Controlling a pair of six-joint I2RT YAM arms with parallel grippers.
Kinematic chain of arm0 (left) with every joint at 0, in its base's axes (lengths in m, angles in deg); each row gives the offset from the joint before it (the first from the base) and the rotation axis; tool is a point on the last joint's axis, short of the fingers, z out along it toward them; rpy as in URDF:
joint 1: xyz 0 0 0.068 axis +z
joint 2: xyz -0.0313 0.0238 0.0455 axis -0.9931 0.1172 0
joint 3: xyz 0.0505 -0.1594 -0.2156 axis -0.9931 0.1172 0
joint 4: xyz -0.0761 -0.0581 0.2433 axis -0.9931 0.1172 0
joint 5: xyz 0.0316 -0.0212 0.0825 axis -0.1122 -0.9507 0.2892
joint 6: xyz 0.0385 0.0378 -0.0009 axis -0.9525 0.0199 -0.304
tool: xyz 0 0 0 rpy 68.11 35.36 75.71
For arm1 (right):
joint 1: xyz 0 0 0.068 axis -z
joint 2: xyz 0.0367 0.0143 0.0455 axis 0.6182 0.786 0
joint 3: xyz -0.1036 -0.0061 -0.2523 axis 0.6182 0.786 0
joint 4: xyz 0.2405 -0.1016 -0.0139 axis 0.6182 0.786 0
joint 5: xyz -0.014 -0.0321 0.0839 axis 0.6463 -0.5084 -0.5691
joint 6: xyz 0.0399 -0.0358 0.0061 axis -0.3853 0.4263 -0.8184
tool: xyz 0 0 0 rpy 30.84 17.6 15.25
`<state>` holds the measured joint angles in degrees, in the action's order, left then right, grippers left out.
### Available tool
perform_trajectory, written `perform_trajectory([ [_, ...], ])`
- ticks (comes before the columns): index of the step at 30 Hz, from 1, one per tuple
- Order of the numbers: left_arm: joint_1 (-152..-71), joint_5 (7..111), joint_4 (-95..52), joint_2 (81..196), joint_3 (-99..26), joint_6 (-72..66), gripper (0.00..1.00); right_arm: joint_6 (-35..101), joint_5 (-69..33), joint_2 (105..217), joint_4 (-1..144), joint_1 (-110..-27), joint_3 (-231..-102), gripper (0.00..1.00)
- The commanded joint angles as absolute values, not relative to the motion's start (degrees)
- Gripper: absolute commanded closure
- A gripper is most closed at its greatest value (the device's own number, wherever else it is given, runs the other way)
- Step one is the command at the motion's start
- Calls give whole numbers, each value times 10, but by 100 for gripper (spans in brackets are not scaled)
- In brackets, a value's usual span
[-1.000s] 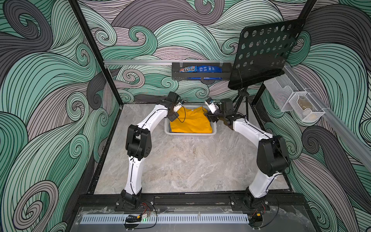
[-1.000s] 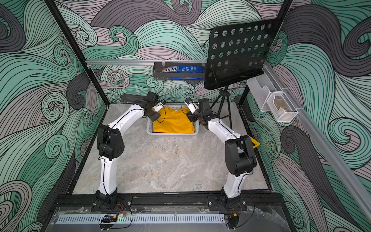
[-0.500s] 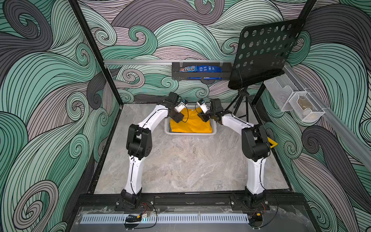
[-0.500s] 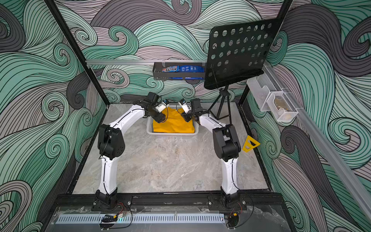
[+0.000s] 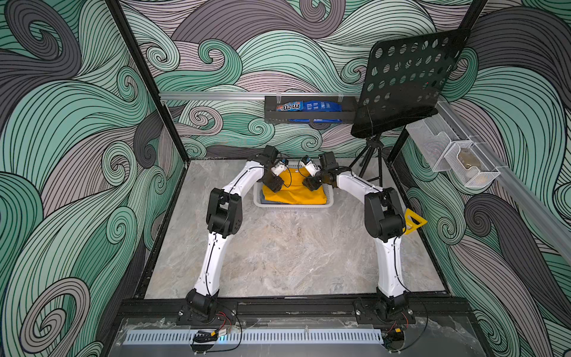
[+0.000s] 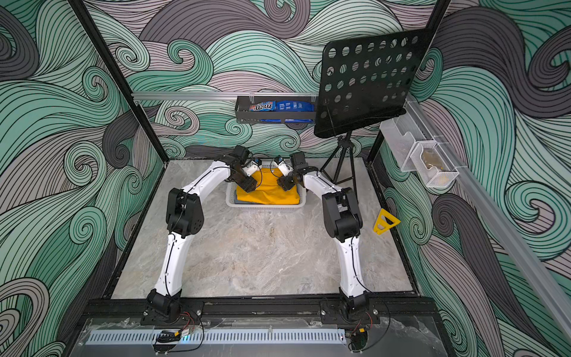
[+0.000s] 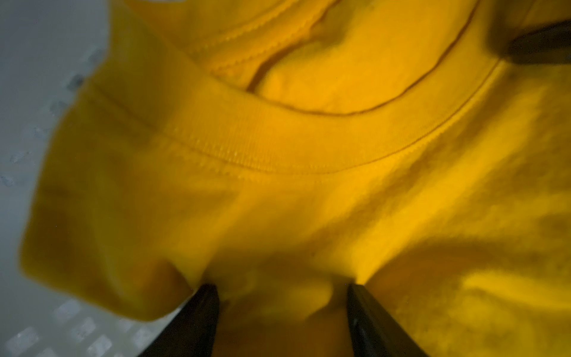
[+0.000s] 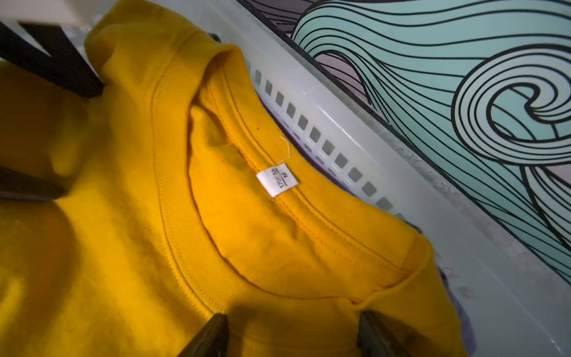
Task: Put the folded t-shirts into the basket
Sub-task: Place the T-shirt in the bin, then reset both arms
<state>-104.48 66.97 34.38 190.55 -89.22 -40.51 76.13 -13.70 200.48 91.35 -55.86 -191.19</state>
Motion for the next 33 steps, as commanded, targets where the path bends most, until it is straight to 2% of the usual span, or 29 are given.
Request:
perform_trajectory([
  [1,-1038,653,392,1828,-872,-393,30,775,-158,1941,951,-549,-1910,23],
  [9,-1034,644,336,1653,-693,-411,21,790,-202,1775,915,-555,-1751,17],
  [18,-1008,664,245,1427,-447,-427,12,803,-144,1564,837,-552,-1524,2],
  [21,-987,673,212,1340,-366,-429,7,801,-127,1503,833,-541,-1473,1],
  [24,-957,673,183,1265,-301,-424,2,794,-106,1445,824,-521,-1425,1],
  [30,-900,725,77,1141,-154,-371,1,751,-43,1340,753,-453,-1327,1],
  [33,-872,755,-10,1105,-78,-348,1,697,-63,1311,695,-391,-1284,1],
])
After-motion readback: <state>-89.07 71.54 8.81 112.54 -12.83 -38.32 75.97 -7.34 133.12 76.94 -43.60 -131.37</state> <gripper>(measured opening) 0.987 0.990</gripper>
